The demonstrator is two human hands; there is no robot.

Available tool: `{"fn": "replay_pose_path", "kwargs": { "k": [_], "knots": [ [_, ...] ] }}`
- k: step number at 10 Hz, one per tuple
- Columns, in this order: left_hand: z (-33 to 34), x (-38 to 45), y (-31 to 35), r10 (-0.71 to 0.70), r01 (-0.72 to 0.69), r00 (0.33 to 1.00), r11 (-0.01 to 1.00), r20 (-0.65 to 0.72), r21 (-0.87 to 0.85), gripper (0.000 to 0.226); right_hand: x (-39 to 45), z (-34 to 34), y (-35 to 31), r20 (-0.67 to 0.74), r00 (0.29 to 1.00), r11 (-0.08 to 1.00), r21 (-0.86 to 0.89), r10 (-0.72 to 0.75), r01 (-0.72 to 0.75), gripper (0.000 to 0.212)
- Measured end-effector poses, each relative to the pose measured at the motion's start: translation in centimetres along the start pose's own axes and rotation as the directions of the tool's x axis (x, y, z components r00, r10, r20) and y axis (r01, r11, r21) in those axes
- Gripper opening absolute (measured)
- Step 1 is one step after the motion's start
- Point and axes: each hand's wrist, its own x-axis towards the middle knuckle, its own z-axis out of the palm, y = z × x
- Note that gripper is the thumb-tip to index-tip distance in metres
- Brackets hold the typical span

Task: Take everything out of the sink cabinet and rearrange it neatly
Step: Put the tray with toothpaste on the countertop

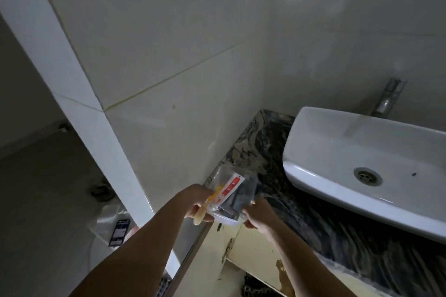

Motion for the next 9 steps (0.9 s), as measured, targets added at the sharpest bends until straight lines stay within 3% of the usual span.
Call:
{"fn": "replay_pose_path", "kwargs": {
  "k": [2, 3, 4, 5, 7, 8, 9],
  "knots": [
    [-1.1, 2.9, 0.9, -0.131, 0.135, 0.989, 0.988, -0.062, 0.076, 0.060, 2.4, 1.0, -0.3, 0.035, 0.999, 1.000, -0.002, -0.006, 0.006, 0.015],
    [-1.4, 2.5, 1.4, -0.187, 0.191, 0.980, 0.981, -0.073, 0.041, 0.069, 2.4, 1.1, -0.8, -0.007, 1.000, 0.999, 0.043, -0.005, 0.005, 0.020],
    [-0.9, 0.5, 2.2, -0.262, 0.271, 0.961, 0.956, -0.089, 0.111, 0.069, 2.3, 1.3, -1.2, 0.006, 1.000, 1.000, 0.007, -0.025, 0.025, 0.023],
    [-1.1, 0.7, 2.0, -0.211, 0.219, 0.970, 0.974, -0.123, 0.056, 0.047, 2.3, 1.5, -1.4, -0.013, 0.999, 0.997, 0.064, -0.032, 0.033, 0.018],
    [-0.5, 1.3, 1.6, -0.035, 0.077, 0.974, 0.980, -0.225, 0.185, 0.028, 2.6, 1.9, -2.1, -0.004, 1.000, 0.996, 0.086, -0.025, 0.025, 0.017],
    [-0.3, 1.2, 1.7, -0.035, 0.105, 0.969, 0.955, -0.245, 0.278, 0.023, 2.7, 2.1, -2.4, 0.041, 0.996, 0.997, 0.004, -0.078, 0.078, 0.007],
    [-0.1, 0.4, 1.8, 0.028, 0.114, 0.958, 0.875, -0.285, 0.471, 0.020, 2.5, 2.0, -2.3, 0.068, 0.996, 0.997, 0.063, -0.052, 0.048, 0.006]
  ]
}}
